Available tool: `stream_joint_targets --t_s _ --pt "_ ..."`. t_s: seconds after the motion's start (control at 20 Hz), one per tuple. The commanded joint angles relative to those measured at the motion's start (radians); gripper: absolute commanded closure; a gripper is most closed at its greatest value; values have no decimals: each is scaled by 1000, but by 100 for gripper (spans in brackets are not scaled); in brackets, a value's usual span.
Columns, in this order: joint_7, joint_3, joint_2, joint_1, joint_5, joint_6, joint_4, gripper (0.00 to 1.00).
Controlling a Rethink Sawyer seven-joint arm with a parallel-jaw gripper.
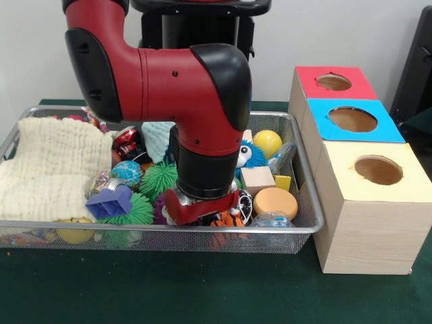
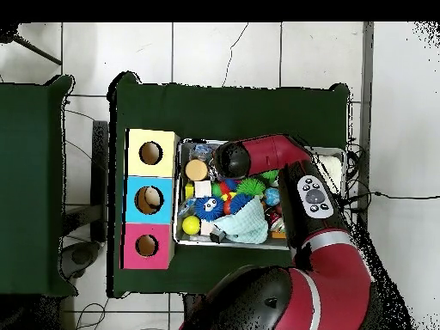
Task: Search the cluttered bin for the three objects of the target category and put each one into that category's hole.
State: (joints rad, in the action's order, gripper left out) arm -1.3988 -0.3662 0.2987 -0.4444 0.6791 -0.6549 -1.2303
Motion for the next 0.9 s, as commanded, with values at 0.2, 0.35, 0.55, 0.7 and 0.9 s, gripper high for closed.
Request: stream_joint_targets --t_s 0.2,0.35,0.55,0.7,0.9 --pt "-115 -10 -107 7 -14 117 80 100" --pt "-141 -7 -103 13 -37 106 81 100" --pt "-175 2 -105 26 -63 106 84 100" --pt "-235 24 -106 34 -86 140 68 100" --pt "-384 86 -64 90 -140 149 15 100"
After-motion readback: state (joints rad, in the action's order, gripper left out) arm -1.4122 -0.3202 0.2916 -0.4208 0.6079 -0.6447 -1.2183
